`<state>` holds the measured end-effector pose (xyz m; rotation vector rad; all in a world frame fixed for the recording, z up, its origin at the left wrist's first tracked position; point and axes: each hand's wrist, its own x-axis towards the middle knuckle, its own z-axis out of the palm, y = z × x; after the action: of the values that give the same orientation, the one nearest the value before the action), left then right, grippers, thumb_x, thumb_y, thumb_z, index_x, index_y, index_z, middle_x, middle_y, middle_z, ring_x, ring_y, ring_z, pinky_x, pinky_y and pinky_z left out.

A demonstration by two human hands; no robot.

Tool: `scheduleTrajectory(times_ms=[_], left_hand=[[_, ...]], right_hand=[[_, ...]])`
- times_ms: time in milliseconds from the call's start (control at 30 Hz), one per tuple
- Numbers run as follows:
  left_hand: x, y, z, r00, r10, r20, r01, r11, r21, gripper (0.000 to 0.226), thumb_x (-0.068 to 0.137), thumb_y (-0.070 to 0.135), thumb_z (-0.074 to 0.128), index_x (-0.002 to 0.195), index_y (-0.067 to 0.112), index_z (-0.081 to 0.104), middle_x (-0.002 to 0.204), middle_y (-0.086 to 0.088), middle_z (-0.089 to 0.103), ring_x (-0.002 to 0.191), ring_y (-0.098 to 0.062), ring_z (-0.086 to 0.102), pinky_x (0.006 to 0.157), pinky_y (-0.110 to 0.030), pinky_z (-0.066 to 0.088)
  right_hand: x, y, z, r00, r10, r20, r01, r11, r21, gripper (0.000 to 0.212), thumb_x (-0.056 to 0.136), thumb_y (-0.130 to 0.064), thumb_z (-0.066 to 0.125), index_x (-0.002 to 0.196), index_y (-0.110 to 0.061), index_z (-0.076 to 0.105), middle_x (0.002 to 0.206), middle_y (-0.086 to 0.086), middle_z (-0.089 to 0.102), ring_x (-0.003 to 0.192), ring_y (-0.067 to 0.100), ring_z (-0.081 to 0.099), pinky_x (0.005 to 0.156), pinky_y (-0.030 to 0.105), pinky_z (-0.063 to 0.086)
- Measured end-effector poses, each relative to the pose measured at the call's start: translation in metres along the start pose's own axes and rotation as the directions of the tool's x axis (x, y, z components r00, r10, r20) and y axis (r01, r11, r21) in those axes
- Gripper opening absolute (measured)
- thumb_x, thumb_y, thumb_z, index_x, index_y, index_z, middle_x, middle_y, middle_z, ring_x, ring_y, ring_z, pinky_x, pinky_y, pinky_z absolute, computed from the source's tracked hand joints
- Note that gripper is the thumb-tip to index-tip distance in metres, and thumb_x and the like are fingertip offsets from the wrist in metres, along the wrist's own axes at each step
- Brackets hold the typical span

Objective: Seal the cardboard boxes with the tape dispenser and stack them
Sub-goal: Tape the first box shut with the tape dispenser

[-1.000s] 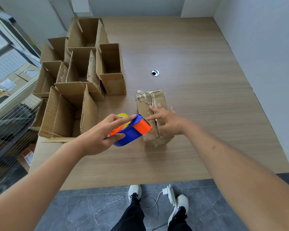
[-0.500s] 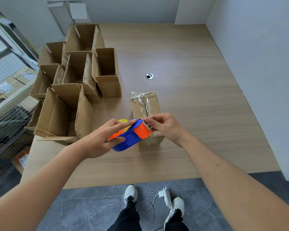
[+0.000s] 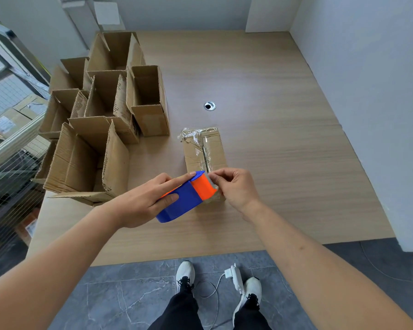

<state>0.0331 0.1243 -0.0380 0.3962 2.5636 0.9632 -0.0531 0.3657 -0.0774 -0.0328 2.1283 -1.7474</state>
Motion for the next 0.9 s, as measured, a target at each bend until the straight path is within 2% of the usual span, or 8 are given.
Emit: scheduleTrajectory(times_ms=[133,233,367,567,733,800,833,900], left_hand=[[-0.014,-0.016,-0.008,0.998,-0.062,0.026,0.062,0.998,0.011,0.053,0.107,0.045,0.032,0.151,0.066,0.010,0.112,0.009,0.046,0.094,-0.013,0.051,0.086,-0.034,0.045],[-0.027,-0.031,-0.011,0.994,-0.110,0.030,0.110,0.994,-0.011,0.051,0.103,0.053,0.028,0.151,0.065,0.015,0.110,0.009,0.048,0.092,-0.014,0.053,0.085,-0.039,0.046],[-0.024,-0.035,-0.004,0.990,-0.123,0.066,0.123,0.992,0.007,0.048,0.107,0.051,0.030,0.149,0.067,0.016,0.109,0.011,0.048,0.091,-0.011,0.053,0.084,-0.035,0.046],[-0.004,-0.051,0.000,0.980,-0.178,0.084,0.173,0.983,0.060,0.047,0.105,0.052,0.029,0.145,0.072,0.015,0.109,0.011,0.049,0.091,-0.011,0.053,0.085,-0.036,0.046],[0.007,-0.060,0.002,0.977,-0.195,0.090,0.194,0.981,0.023,0.046,0.101,0.058,0.026,0.145,0.072,0.021,0.110,0.009,0.053,0.098,-0.013,0.055,0.093,-0.044,0.045],[0.009,-0.061,0.002,0.977,-0.193,0.095,0.193,0.981,0.005,0.047,0.101,0.057,0.027,0.145,0.071,0.023,0.110,0.009,0.054,0.098,-0.014,0.055,0.093,-0.046,0.044],[0.011,-0.061,0.002,0.976,-0.192,0.098,0.193,0.981,-0.003,0.046,0.102,0.055,0.028,0.145,0.071,0.023,0.111,0.009,0.054,0.098,-0.014,0.055,0.094,-0.046,0.044],[0.013,-0.062,0.002,0.977,-0.189,0.101,0.191,0.982,-0.010,0.044,0.107,0.050,0.030,0.145,0.071,0.023,0.112,0.009,0.054,0.100,-0.014,0.054,0.095,-0.046,0.044]], right_hand=[[-0.001,0.010,-0.023,0.964,0.102,-0.244,-0.078,0.991,0.108,0.013,0.089,-0.010,0.077,0.079,-0.018,0.079,0.065,-0.001,0.070,0.047,0.010,0.048,0.050,0.028,0.043],[-0.002,0.018,-0.046,0.945,0.139,-0.297,-0.108,0.987,0.116,0.008,0.089,-0.014,0.078,0.081,-0.014,0.079,0.072,0.004,0.072,0.048,0.013,0.047,0.047,0.028,0.042],[-0.004,0.037,-0.043,0.904,0.220,-0.367,-0.209,0.975,0.069,0.010,0.088,-0.020,0.079,0.078,-0.017,0.079,0.075,0.003,0.076,0.049,0.015,0.047,0.052,0.032,0.042],[0.007,0.055,-0.036,0.882,0.324,-0.343,-0.299,0.946,0.124,0.007,0.093,-0.017,0.074,0.088,-0.015,0.078,0.085,0.007,0.077,0.046,0.013,0.043,0.043,0.025,0.037],[0.012,0.070,-0.027,0.881,0.364,-0.303,-0.340,0.931,0.129,0.006,0.093,-0.024,0.074,0.094,-0.020,0.079,0.087,0.002,0.078,0.049,0.011,0.045,0.046,0.027,0.041],[0.015,0.074,-0.025,0.892,0.334,-0.306,-0.322,0.942,0.091,0.016,0.094,-0.031,0.073,0.108,-0.024,0.077,0.092,-0.001,0.078,0.055,0.010,0.048,0.055,0.029,0.044],[0.017,0.076,-0.025,0.900,0.323,-0.292,-0.323,0.945,0.052,0.030,0.094,-0.035,0.071,0.123,-0.030,0.072,0.098,-0.003,0.076,0.060,0.009,0.051,0.060,0.031,0.046],[0.020,0.073,-0.029,0.904,0.350,-0.245,-0.373,0.926,-0.056,0.052,0.096,-0.040,0.066,0.145,-0.046,0.048,0.123,-0.006,0.061,0.075,0.011,0.058,0.063,0.032,0.052]])
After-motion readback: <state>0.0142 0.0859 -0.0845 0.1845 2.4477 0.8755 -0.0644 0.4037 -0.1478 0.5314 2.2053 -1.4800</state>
